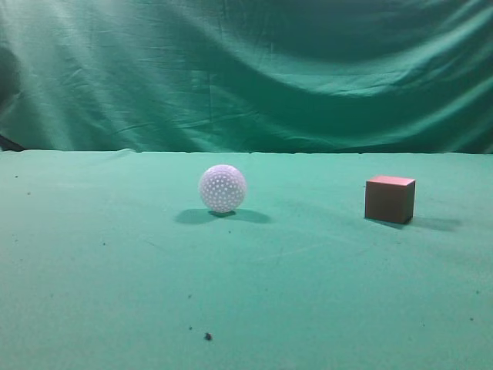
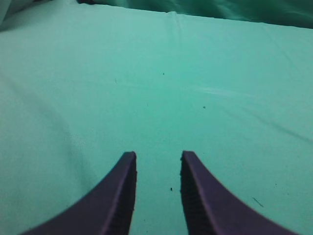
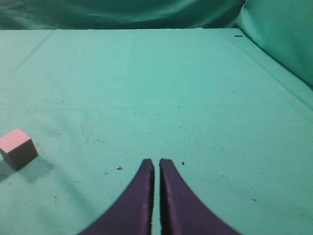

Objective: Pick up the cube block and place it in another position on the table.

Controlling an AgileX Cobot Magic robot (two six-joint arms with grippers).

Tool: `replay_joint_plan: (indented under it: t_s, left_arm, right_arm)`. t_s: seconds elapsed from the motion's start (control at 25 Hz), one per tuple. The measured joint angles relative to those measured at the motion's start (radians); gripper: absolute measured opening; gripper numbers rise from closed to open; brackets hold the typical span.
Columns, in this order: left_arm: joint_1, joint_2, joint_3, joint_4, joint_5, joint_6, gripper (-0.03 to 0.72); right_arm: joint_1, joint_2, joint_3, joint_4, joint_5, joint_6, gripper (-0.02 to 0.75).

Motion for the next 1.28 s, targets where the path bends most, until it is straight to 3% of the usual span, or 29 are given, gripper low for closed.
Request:
replay_joint_plan:
  t_s: [0.84,0.96,1.12,1.2,1.28]
  left_arm:
    - [0.000,0.000,0.000,0.000,0.000,0.000,0.262]
    - [0.000,0.000,0.000,0.000,0.000,0.000,0.262]
    - [0.000,0.000,0.000,0.000,0.000,0.000,0.262]
    - [0.000,0.000,0.000,0.000,0.000,0.000,0.262]
    - [0.000,0.000,0.000,0.000,0.000,0.000,0.262]
  right_arm:
    - [0.000,0.000,0.001,-0.004,-0.017,-0.025,0.000]
    - [0.000,0.000,0.003,0.057,-0.152,-0.032,0.000]
    - [0.000,0.000,0.003,0.265,-0.469,-0.036,0.000]
    - [0.000,0.000,0.003,0.307,-0.613,-0.036,0.000]
    - [0.000,0.000,-0.001,0.315,-0.661,-0.044,0.000]
